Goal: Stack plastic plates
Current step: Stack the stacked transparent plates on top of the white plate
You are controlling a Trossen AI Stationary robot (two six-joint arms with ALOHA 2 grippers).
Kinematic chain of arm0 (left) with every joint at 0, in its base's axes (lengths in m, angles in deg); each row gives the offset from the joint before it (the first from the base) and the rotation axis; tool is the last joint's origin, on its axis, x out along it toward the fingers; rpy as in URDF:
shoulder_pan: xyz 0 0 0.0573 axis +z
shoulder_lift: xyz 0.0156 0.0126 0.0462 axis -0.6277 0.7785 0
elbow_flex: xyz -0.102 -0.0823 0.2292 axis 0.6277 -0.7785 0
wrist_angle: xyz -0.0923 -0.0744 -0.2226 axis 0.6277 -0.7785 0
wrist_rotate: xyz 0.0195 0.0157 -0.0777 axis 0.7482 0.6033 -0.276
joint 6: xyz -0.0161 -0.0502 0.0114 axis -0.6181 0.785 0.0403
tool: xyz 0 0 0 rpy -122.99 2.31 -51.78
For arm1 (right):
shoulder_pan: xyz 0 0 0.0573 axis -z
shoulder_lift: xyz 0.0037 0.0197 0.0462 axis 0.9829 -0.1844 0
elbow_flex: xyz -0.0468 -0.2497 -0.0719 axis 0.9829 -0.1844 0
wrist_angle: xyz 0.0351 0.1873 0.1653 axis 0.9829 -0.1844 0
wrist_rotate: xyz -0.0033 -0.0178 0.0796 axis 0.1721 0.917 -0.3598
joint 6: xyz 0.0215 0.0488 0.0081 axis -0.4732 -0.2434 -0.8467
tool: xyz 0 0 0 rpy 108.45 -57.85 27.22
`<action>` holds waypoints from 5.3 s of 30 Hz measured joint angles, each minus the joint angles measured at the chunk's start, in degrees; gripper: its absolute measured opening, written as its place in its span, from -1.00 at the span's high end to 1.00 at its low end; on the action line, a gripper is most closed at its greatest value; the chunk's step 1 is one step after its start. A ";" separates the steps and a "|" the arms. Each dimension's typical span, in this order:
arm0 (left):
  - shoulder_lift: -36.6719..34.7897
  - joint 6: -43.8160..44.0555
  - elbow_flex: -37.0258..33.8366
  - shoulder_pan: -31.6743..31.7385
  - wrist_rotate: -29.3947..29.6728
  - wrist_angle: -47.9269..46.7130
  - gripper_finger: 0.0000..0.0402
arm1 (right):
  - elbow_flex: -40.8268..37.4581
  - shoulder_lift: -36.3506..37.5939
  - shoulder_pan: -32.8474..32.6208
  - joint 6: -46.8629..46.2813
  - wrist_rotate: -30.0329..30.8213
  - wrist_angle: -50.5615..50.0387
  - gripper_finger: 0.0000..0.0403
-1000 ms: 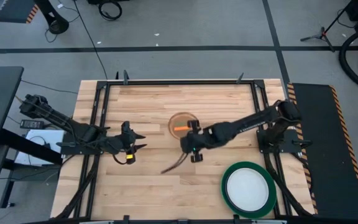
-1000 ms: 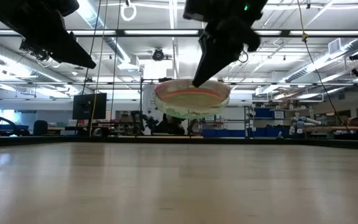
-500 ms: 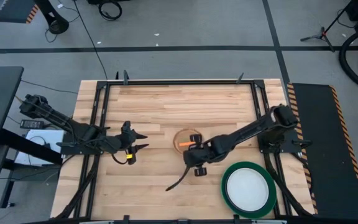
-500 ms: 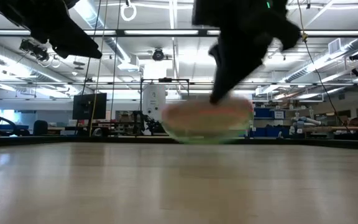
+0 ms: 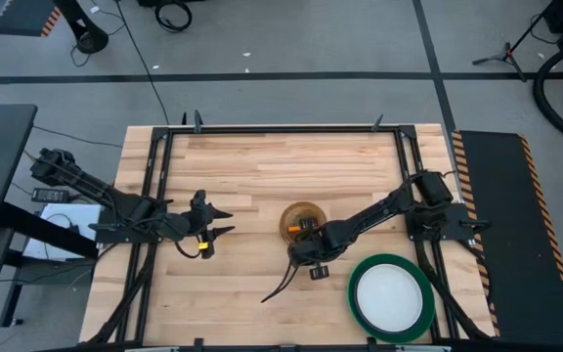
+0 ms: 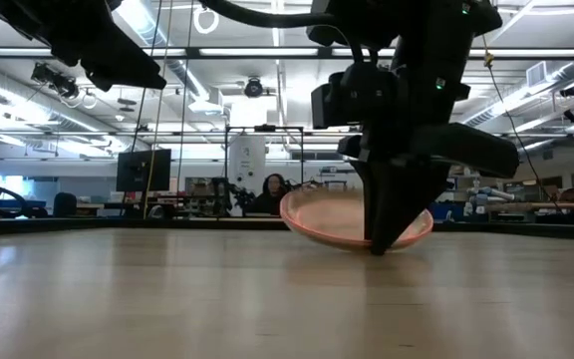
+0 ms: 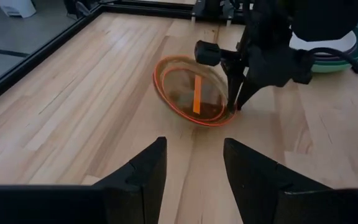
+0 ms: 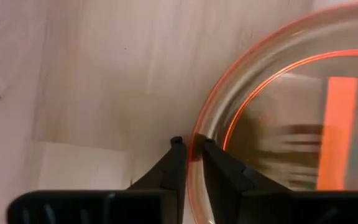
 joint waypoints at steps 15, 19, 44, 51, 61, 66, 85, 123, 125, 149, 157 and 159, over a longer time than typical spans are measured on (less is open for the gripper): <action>-0.01 0.20 0.00 -0.69 -0.04 0.06 0.17 | -0.13 1.09 1.52 -2.34 1.45 -2.81 0.56; -0.01 0.09 0.00 -1.62 -0.04 0.07 0.17 | -0.13 1.09 1.95 -3.29 3.85 -5.37 0.56; 0.01 0.07 0.00 -2.23 0.33 0.09 0.17 | 0.31 1.20 0.18 -3.26 18.56 -8.53 0.98; 0.00 0.09 0.00 -2.23 0.33 0.07 0.17 | 6.93 1.20 -4.24 -8.39 18.61 -22.21 0.99; 0.00 -0.86 0.00 -2.22 0.48 2.33 0.17 | 20.48 1.28 -10.05 -16.97 16.79 -38.07 0.99; 0.01 -1.53 0.00 -2.24 0.49 3.51 0.17 | 20.79 1.29 -10.10 -17.20 16.46 -36.22 1.00; 0.00 -2.05 0.00 -5.18 0.38 3.05 0.17 | 3.03 1.16 -3.91 -7.47 7.47 -13.17 0.87; -0.01 -0.56 0.00 -5.09 1.29 3.15 0.17 | -0.04 1.11 -10.95 -2.37 19.63 -8.26 0.32; 0.01 -0.54 0.00 -5.09 1.29 3.15 0.17 | -0.04 1.11 -10.59 -4.24 21.39 -8.28 0.21; -0.01 -2.99 0.02 -5.81 1.31 5.39 0.17 | -7.93 1.11 -5.20 -6.23 23.71 -0.25 0.33; 0.01 -3.18 0.02 -5.81 1.31 6.28 0.17 | -7.89 1.09 -3.71 -9.60 19.86 -1.97 0.70; 0.00 -4.00 0.02 -5.81 1.31 6.73 0.17 | -7.85 1.14 -3.39 -9.64 19.21 -2.03 0.85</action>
